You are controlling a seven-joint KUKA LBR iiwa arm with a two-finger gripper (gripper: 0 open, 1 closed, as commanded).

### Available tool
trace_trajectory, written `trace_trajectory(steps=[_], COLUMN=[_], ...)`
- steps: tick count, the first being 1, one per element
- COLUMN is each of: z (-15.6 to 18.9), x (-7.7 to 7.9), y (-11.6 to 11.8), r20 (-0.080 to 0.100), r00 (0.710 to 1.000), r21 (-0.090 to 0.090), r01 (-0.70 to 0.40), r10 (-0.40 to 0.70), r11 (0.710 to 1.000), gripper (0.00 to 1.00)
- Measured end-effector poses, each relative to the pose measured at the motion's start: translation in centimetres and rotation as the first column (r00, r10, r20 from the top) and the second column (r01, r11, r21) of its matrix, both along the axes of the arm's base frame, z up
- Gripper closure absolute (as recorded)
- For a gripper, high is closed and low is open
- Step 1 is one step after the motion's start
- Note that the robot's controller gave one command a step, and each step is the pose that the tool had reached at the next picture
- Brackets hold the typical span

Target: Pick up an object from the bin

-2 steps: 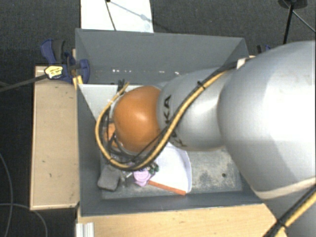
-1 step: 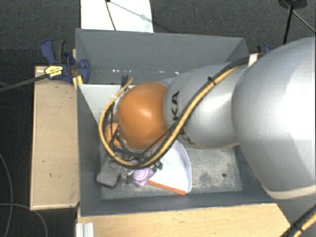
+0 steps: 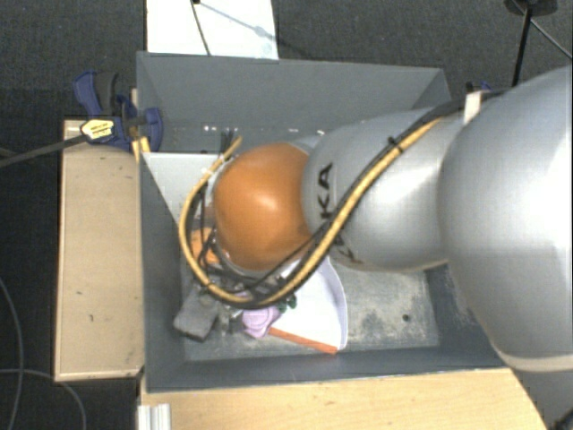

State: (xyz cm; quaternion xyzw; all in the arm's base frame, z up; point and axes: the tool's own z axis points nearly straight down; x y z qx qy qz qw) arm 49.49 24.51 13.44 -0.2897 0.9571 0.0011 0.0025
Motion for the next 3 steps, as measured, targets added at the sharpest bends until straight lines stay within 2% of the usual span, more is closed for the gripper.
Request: trace_trajectory(steps=[1, 2, 3], z=[3.8, 4.4, 2.2], x=[-0.3, -0.2, 0.1], y=[0.2, 0.2, -0.2], r20=[-0.002, -0.001, 0.009], r00=[0.999, 0.999, 0.997], r21=[-0.002, -0.001, 0.002], r01=[-0.042, -0.046, -0.076], r10=[0.042, 0.046, 0.076], r11=[0.999, 0.999, 0.997], gripper=[1.00, 1.00, 1.00])
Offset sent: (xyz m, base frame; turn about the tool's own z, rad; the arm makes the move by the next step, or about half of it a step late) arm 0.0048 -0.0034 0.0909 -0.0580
